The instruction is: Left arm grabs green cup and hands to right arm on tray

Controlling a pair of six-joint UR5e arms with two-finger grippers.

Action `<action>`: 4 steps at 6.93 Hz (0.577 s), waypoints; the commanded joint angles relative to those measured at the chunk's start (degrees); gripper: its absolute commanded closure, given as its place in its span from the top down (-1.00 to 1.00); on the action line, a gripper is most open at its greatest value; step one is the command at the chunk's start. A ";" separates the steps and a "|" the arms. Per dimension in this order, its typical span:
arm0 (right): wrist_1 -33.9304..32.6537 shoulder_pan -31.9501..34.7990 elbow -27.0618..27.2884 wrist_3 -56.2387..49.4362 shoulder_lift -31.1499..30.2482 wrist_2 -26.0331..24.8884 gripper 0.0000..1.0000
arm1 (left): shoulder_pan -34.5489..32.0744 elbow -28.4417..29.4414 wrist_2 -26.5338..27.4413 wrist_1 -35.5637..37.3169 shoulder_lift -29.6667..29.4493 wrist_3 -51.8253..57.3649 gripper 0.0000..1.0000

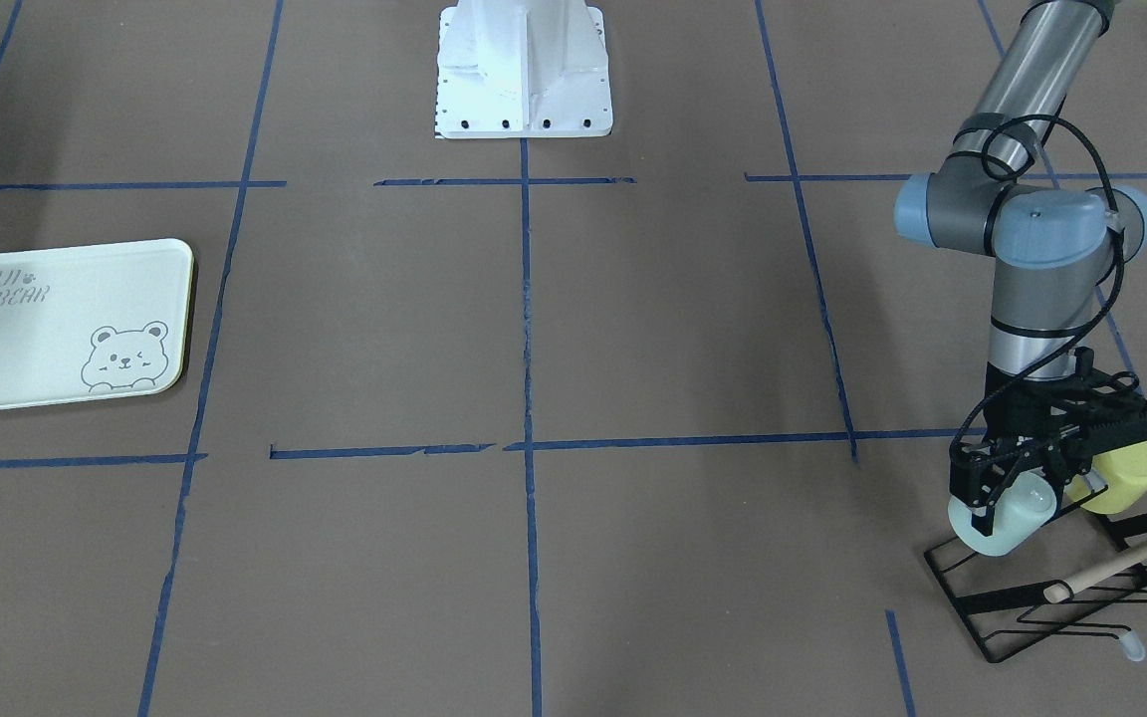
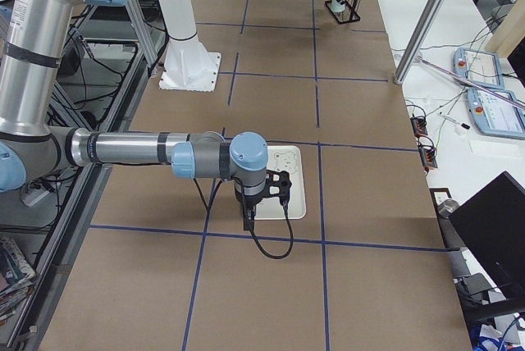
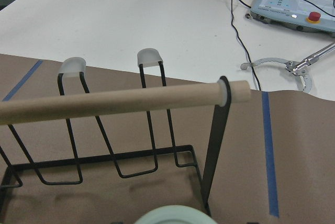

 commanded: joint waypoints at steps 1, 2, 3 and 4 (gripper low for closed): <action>0.00 0.00 0.00 0.00 0.00 0.00 1.00 | -0.01 -0.01 0.00 0.00 0.20 0.20 0.67; 0.00 0.00 0.00 0.00 0.00 0.00 1.00 | -0.01 -0.01 0.00 0.00 0.20 0.20 0.67; 0.00 0.00 0.00 0.00 0.00 0.00 1.00 | -0.01 -0.09 0.00 0.00 0.11 0.12 0.55; 0.00 0.00 0.00 0.00 0.00 0.00 1.00 | -0.09 -0.27 0.00 0.00 0.02 0.12 0.21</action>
